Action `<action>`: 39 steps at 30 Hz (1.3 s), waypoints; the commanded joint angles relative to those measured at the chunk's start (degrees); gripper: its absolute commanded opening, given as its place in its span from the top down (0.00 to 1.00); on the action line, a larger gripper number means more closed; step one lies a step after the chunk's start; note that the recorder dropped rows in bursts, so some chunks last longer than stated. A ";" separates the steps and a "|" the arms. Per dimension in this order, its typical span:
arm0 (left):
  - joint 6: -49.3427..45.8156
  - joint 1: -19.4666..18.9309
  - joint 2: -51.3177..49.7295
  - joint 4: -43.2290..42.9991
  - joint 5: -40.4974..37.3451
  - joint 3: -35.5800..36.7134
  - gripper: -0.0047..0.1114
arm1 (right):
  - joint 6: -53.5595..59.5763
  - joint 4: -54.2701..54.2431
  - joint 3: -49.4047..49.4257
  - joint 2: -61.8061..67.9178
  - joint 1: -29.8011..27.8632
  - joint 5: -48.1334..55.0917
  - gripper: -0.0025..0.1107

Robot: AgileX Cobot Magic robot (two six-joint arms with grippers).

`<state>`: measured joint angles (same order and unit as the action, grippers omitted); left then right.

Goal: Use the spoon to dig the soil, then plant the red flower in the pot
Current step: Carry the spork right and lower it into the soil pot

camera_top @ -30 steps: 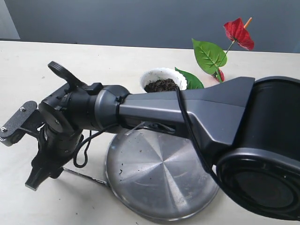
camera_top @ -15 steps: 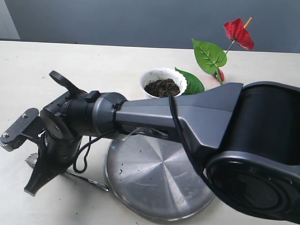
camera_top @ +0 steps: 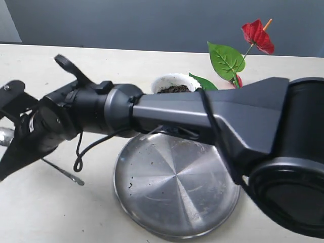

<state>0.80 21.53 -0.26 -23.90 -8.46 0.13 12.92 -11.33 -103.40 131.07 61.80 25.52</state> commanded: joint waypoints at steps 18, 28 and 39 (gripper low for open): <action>0.32 0.38 0.26 0.45 0.59 -0.13 0.95 | -3.47 51.05 0.23 -10.49 -13.53 28.65 0.98; 0.32 0.38 0.26 0.45 0.70 -0.13 0.95 | 3.39 50.95 0.23 -10.49 -17.83 40.58 0.98; 0.32 0.38 0.26 0.45 0.70 -0.13 0.95 | 10.58 39.61 0.23 -8.86 -17.83 42.15 0.98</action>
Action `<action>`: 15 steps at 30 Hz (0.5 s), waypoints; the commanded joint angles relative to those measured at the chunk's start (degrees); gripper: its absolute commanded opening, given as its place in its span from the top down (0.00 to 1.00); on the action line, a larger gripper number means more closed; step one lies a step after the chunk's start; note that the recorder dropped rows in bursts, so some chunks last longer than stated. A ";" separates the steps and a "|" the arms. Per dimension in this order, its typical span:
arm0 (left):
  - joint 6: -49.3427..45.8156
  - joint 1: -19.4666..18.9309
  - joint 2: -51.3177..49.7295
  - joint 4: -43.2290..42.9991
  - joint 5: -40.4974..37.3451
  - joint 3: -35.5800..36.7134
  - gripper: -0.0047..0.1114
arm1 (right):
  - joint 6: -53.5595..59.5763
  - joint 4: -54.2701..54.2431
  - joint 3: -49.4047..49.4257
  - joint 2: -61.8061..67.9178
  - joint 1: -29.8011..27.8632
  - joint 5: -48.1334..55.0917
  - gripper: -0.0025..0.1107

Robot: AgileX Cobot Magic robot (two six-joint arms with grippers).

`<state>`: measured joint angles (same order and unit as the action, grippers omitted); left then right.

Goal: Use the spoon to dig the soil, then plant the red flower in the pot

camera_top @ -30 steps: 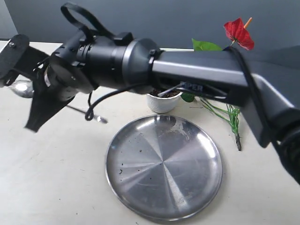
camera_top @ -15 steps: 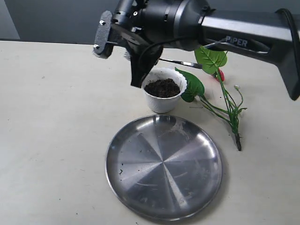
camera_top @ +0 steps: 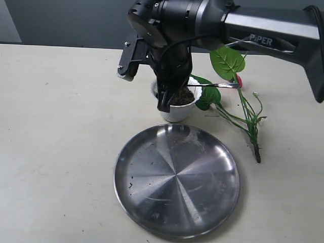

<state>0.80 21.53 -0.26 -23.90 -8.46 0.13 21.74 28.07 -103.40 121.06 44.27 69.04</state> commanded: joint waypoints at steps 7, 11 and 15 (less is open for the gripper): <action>0.32 0.38 0.26 0.45 0.70 -0.13 0.95 | 0.59 1.27 0.23 4.29 -0.30 -1.36 0.98; 0.32 0.38 0.26 0.45 0.70 -0.13 0.95 | 0.34 1.27 0.23 4.44 -0.30 -1.58 0.98; 0.32 0.38 0.26 0.45 0.70 -0.13 0.95 | 0.19 2.99 0.23 4.44 -0.42 -0.21 0.98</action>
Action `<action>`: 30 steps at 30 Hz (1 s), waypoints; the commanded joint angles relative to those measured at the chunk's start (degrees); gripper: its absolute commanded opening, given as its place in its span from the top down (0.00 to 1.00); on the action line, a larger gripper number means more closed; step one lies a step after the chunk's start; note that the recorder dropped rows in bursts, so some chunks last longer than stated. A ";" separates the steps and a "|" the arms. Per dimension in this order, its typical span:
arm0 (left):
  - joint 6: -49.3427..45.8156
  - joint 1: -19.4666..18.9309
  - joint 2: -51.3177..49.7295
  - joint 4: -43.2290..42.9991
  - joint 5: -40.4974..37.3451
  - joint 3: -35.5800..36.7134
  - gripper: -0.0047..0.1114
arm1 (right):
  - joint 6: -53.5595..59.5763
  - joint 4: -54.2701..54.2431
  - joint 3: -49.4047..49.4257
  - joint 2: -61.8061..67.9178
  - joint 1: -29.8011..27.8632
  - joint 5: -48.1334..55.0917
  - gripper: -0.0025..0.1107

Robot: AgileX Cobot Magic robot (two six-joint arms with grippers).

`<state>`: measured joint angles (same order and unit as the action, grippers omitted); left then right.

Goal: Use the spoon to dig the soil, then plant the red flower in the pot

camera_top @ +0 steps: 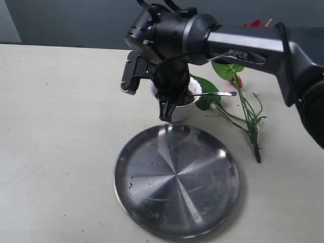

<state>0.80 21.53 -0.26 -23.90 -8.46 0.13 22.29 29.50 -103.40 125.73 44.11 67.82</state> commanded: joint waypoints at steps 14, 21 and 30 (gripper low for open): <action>0.32 0.38 0.26 0.45 0.70 -0.13 0.95 | -5.44 -2.79 0.23 0.35 -1.63 0.85 0.98; 0.32 0.38 0.26 0.45 0.70 -0.13 0.95 | -9.36 4.19 0.23 0.66 -2.14 2.14 0.98; 0.32 0.38 0.26 0.45 0.70 -0.13 0.95 | -9.72 -1.03 0.23 -1.96 -2.14 0.57 0.98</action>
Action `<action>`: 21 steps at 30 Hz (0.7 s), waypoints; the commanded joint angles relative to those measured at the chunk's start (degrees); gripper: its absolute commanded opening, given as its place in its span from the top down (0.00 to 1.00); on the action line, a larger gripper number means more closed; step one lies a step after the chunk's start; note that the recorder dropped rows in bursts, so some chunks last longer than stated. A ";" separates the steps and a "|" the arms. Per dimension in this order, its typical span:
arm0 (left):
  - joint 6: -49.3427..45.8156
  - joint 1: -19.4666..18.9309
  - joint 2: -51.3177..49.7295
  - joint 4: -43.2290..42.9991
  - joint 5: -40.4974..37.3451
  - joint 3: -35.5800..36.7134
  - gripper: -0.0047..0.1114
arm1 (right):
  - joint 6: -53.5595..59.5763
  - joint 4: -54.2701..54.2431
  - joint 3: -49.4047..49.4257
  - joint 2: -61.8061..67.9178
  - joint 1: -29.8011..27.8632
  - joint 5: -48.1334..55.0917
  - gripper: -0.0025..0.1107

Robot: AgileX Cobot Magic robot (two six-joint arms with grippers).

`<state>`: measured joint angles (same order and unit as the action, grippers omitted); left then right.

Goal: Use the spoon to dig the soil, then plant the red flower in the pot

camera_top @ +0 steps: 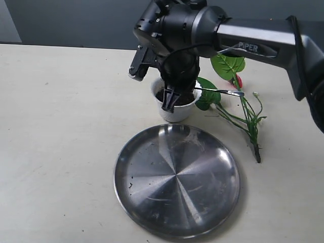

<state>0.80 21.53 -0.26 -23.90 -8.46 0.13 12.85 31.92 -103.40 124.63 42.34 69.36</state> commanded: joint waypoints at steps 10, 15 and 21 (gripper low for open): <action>0.32 0.38 0.26 0.45 0.70 -0.13 0.95 | -4.24 -1.49 0.23 0.12 -1.06 0.60 0.98; 0.32 0.38 0.26 0.45 0.70 -0.13 0.95 | -9.58 -3.77 0.23 -4.76 -1.17 0.60 0.98; 0.32 0.38 0.26 0.45 0.70 -0.13 0.95 | -9.92 -15.22 0.23 -10.24 -1.17 0.60 0.98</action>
<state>0.80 21.53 -0.26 -23.90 -8.46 0.13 3.36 22.10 -103.19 116.57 41.46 69.48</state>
